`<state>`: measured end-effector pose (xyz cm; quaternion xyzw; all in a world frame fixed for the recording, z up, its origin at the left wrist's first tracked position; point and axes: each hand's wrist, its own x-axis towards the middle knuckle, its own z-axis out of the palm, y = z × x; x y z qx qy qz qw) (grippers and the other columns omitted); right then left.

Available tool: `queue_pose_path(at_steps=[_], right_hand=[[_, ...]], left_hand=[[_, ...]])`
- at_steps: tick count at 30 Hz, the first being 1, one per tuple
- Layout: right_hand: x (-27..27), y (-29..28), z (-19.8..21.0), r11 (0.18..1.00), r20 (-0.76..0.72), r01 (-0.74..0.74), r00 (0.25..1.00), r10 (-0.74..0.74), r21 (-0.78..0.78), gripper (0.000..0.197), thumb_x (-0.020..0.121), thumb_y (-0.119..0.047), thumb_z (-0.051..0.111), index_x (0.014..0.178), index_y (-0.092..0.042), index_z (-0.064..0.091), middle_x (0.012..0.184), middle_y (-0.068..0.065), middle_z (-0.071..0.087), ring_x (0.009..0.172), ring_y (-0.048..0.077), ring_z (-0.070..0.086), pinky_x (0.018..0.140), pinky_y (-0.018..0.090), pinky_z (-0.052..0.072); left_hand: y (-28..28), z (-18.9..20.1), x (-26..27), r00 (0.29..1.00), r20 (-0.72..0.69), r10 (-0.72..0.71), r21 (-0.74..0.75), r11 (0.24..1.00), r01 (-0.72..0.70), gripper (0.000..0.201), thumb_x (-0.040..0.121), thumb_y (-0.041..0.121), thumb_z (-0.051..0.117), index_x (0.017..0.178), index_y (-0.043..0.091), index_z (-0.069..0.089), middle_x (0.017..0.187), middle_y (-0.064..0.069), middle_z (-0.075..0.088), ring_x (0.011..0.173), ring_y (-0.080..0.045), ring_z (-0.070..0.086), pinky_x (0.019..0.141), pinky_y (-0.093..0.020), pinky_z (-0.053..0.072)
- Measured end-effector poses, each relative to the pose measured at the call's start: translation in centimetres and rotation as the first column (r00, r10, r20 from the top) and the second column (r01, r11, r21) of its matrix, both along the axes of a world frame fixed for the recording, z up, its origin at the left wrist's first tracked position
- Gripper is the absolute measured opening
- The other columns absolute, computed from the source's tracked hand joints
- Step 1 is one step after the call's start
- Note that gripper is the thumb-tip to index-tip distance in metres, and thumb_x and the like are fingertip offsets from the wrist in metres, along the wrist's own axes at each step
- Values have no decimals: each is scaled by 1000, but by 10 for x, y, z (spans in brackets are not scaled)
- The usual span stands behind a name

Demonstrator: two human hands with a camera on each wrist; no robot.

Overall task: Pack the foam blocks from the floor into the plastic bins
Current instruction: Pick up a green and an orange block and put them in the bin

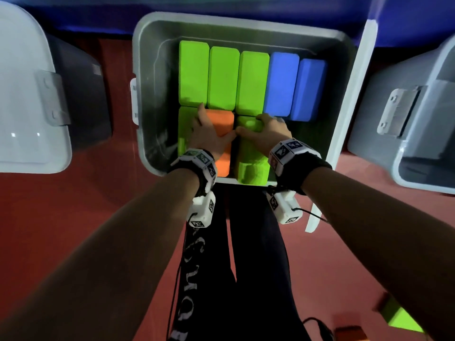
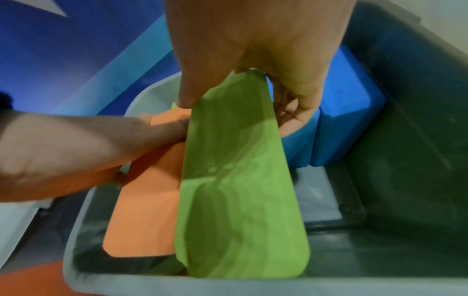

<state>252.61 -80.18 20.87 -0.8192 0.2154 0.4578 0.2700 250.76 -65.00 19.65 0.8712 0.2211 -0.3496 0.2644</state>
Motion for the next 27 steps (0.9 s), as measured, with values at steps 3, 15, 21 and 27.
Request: queue_pose_path(at_steps=[3,15,21,27], right_hand=[[-5,7,-6,994,17,101,995,-101,37,82,75,-65,62,140,-23,35,137,14,41,125,31,45,106,37,39],[-3,11,-49,980,-31,147,989,-145,136,71,92,-54,45,149,-38,7,143,27,30,131,41,37,108,45,30],[-8,11,-75,977,22,136,990,-141,166,70,92,-55,43,147,-47,0,147,31,21,134,43,31,109,50,27],[-4,0,-86,988,59,39,997,-48,150,68,94,-54,38,144,-51,-7,154,28,8,142,42,16,110,49,25]], left_hand=[[6,-12,0,999,10,-49,28,998,49,101,81,61,58,152,14,4,146,-20,34,135,-35,33,105,-45,31],[24,-69,-12,907,27,-420,216,888,405,75,93,62,25,153,26,-1,161,2,-4,148,-22,-4,107,-72,1],[16,-97,-25,884,118,-453,354,851,389,81,86,68,10,153,23,2,161,-5,0,148,-28,0,106,-74,6],[2,-107,-23,887,149,-437,385,852,355,80,88,70,16,153,24,9,160,-12,5,147,-34,4,105,-74,10]])
